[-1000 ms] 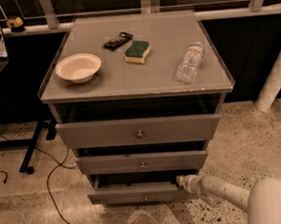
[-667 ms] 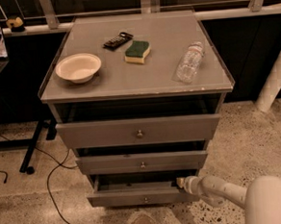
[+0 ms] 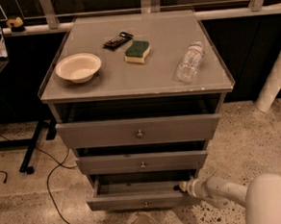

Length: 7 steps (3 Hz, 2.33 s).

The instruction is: Open bottom drawer

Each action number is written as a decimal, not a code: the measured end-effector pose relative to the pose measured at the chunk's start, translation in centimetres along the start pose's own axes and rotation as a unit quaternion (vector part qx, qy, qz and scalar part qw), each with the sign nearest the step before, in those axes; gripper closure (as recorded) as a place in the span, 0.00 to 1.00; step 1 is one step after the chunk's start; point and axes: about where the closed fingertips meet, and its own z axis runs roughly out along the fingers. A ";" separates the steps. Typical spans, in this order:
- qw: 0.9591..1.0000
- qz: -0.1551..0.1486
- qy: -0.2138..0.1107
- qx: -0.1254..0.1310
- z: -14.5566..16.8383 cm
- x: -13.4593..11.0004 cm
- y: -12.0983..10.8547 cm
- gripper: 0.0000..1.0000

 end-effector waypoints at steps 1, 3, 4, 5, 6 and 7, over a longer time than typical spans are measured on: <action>1.000 -0.015 0.019 -0.005 -0.7 0.9 -0.1 1.00; 0.999 -0.021 0.023 -0.006 -0.5 0.9 0.2 1.00; 0.998 -0.044 0.042 -0.014 0.0 1.8 1.2 1.00; 0.996 -0.060 0.065 -0.028 0.3 3.2 2.4 1.00; 0.994 -0.068 0.077 -0.034 0.2 4.1 2.8 1.00; 0.990 -0.075 0.102 -0.062 -0.6 7.0 3.8 1.00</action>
Offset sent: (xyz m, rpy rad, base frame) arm -0.0093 -0.0016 0.0006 -0.0094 0.0180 0.0362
